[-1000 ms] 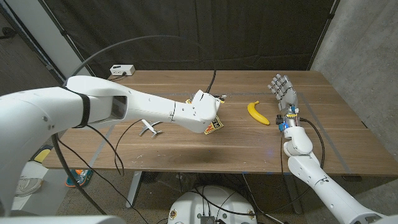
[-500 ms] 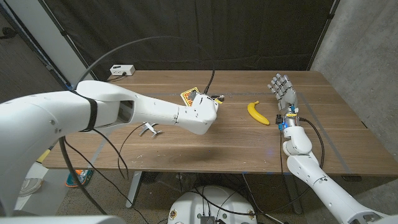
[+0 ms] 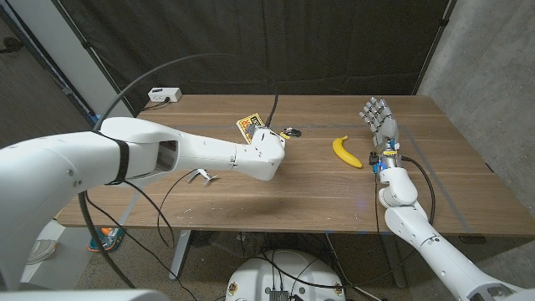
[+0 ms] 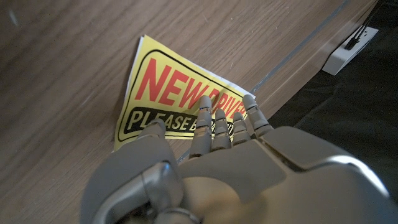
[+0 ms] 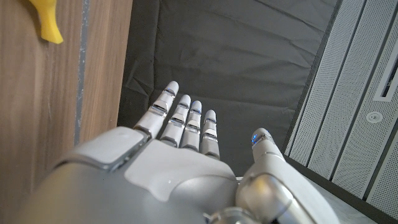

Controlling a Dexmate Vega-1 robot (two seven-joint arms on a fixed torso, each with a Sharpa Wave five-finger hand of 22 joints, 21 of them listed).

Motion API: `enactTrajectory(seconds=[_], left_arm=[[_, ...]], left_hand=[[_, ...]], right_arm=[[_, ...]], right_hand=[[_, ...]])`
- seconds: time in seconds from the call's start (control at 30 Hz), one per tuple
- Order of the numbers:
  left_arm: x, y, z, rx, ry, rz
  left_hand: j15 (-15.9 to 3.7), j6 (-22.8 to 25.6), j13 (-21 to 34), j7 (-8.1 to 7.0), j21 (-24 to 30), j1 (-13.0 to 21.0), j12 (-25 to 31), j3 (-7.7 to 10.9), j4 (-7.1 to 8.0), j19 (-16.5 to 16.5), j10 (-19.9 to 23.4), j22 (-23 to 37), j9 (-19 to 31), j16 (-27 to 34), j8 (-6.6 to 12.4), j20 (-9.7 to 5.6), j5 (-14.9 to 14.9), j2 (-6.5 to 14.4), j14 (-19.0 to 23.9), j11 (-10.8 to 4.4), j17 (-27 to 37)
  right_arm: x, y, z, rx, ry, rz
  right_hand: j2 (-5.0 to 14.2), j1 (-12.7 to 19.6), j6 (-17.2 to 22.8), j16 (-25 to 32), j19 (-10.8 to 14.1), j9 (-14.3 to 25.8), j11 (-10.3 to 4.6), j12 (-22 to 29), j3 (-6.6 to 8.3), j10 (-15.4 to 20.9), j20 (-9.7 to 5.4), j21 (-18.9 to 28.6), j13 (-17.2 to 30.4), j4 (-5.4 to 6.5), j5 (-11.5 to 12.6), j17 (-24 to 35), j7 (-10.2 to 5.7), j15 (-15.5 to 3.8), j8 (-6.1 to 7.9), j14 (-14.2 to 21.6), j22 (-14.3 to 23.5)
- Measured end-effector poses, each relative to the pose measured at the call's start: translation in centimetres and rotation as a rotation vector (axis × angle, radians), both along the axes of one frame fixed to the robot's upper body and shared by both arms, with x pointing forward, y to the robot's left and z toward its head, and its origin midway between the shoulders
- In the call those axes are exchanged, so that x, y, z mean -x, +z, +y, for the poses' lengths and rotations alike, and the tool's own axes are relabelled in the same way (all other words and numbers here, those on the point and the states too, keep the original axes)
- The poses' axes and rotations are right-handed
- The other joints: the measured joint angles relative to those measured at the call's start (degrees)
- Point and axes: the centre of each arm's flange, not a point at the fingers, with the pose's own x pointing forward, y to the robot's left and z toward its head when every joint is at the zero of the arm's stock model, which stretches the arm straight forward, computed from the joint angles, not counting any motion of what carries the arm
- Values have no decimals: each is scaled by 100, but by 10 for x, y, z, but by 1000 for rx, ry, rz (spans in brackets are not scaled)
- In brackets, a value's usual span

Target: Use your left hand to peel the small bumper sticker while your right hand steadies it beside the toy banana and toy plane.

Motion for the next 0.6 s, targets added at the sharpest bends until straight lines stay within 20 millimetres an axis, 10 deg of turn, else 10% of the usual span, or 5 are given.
enactTrajectory(seconds=[0.2,0.37,0.47,0.6], left_arm=[[-1,-2,6,-10,18,24],[-9,-12,15,-17,47,33],[-13,-19,18,-21,37,0],[-18,-29,22,-11,25,-31]], left_hand=[[33,-120,0,4,-13,-6,-26,-45,45,-89,-76,0,0,0,1,-16,120,5,-75,11,0],[-487,-35,-69,89,148,-42,259,52,-29,475,507,0,-68,137,1,-24,152,-35,551,-504,-48],[-832,-6,-162,119,327,182,376,468,387,884,548,-13,-1027,181,-2,-128,145,188,1005,-464,-87],[-912,-6,-233,119,460,836,421,529,448,1116,578,-44,-1033,181,-24,-271,116,319,1147,-433,-100]], right_arm=[[-2,4,7,8,-1,1],[-3,5,9,12,-9,8],[-2,8,13,15,-10,6],[-1,11,16,21,-14,8]], right_hand=[[0,0,0,0,0,0,0,0,0,0,0,0,0,0,0,0,0,19,0,19,0],[0,0,0,0,21,0,0,0,0,0,-21,0,0,0,0,0,0,18,0,19,0],[0,0,0,0,20,0,0,0,0,0,-21,0,0,0,0,0,0,18,0,19,0],[9,-8,0,0,21,0,0,0,0,0,-21,0,0,0,0,0,0,18,0,19,0]])
